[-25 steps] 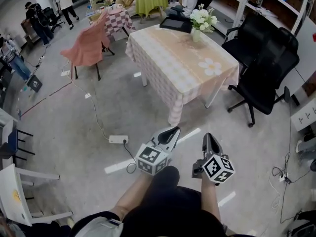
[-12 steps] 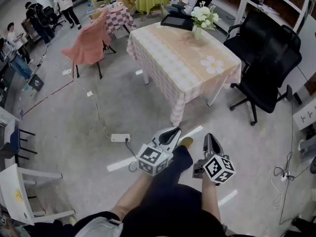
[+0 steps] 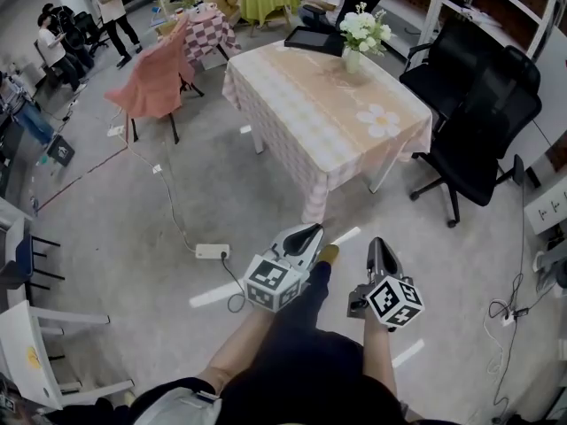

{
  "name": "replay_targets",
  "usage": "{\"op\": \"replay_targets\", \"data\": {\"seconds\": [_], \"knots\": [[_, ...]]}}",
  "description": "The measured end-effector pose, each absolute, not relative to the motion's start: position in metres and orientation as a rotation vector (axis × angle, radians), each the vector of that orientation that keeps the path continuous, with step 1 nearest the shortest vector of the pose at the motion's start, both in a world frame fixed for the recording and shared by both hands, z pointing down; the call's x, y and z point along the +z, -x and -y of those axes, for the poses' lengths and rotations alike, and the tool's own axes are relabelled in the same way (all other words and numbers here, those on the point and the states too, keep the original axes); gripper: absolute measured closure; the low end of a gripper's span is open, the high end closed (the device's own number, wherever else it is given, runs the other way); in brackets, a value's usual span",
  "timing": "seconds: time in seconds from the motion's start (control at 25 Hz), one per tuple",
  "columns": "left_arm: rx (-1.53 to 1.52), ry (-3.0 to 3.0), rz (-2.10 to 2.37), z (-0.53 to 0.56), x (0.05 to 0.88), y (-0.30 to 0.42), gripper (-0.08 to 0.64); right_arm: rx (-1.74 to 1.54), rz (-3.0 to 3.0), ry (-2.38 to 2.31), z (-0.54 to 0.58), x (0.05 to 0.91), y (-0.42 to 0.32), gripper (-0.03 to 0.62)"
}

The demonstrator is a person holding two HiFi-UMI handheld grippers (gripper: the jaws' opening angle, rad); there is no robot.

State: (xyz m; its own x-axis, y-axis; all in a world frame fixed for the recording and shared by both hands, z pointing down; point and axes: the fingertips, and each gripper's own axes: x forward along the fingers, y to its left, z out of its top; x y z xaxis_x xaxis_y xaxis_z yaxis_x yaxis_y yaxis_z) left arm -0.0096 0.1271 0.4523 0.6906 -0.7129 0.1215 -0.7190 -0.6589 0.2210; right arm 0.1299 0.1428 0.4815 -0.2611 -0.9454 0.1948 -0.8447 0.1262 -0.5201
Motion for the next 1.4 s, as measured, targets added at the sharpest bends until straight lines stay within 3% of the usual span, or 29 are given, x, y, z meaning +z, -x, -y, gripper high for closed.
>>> {"op": "replay_targets", "data": {"seconds": [1.4], "knots": [[0.000, -2.613, 1.174, 0.119, 0.431, -0.041, 0.537, -0.840, -2.315, 1.726, 0.100, 0.458, -0.160, 0.589]]}}
